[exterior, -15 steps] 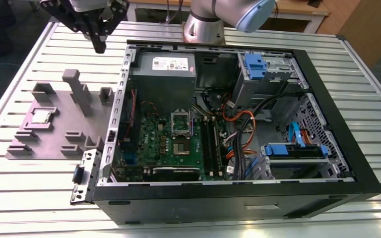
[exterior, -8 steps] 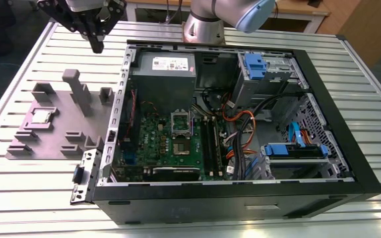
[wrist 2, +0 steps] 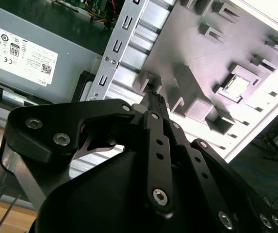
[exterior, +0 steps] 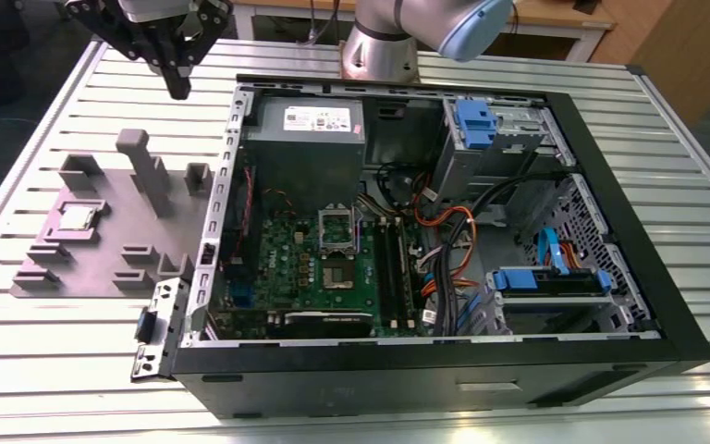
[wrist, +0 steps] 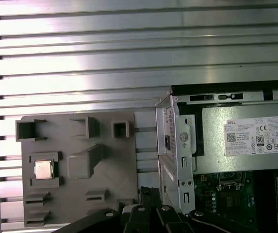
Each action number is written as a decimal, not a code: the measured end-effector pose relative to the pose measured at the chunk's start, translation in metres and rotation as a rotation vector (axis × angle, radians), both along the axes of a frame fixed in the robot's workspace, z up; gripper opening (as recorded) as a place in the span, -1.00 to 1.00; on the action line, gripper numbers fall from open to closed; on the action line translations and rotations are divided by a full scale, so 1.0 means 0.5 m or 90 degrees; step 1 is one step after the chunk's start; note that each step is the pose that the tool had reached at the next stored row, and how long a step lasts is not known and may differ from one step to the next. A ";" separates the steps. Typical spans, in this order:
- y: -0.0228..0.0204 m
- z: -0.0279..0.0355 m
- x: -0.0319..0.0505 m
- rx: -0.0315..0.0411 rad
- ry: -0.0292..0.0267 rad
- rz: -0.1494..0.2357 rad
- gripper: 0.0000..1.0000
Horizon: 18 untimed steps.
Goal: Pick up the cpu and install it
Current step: 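Reach for the cpu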
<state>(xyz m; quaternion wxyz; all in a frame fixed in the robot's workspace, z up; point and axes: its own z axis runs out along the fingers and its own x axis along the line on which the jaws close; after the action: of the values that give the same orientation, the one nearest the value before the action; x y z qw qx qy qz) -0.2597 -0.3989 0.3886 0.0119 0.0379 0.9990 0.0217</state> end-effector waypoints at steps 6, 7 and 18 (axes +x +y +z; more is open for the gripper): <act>0.0000 0.000 -0.002 0.0000 0.0006 0.000 -0.79; 0.0000 0.000 -0.003 0.0000 0.0007 0.000 -0.79; 0.0000 -0.003 -0.015 0.0000 0.0041 0.000 -0.79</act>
<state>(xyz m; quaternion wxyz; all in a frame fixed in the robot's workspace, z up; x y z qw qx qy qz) -0.2672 -0.3989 0.3870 0.0087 0.0379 0.9990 0.0216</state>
